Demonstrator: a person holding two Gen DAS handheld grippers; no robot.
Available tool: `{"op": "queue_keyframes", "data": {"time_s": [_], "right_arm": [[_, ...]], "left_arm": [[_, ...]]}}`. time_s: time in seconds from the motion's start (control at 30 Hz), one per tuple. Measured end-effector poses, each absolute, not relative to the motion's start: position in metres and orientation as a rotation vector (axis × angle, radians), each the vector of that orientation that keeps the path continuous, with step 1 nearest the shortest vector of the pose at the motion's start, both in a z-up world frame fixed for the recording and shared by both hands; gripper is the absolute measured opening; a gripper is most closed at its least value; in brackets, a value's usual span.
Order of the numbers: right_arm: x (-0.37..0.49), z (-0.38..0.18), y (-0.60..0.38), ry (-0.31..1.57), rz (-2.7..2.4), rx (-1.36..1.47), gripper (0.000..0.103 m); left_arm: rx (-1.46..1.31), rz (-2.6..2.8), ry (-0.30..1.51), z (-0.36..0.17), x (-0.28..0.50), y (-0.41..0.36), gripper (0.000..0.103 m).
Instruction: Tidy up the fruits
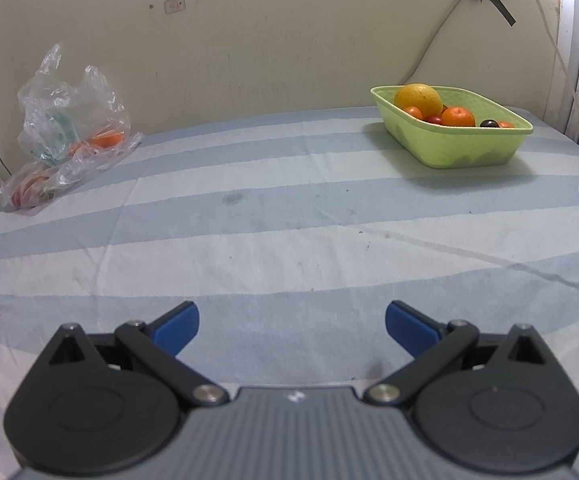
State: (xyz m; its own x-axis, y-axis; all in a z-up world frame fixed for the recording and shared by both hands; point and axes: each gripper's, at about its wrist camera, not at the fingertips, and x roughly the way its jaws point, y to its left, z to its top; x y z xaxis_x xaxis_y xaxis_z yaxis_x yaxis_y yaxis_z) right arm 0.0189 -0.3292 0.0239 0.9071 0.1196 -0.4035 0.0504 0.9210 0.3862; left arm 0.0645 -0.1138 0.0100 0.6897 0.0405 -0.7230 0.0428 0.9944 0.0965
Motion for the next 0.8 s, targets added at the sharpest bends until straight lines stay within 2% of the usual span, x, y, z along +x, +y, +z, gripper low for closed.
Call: {"op": "queue_keyframes", "data": {"time_s": [0.8], "right_arm": [[0.0188, 0.027, -0.328, 0.425, 0.036, 0.392, 0.091]], "left_arm": [[0.108, -0.001, 0.814, 0.0105, 0.066, -0.1162, 0.103]]}}
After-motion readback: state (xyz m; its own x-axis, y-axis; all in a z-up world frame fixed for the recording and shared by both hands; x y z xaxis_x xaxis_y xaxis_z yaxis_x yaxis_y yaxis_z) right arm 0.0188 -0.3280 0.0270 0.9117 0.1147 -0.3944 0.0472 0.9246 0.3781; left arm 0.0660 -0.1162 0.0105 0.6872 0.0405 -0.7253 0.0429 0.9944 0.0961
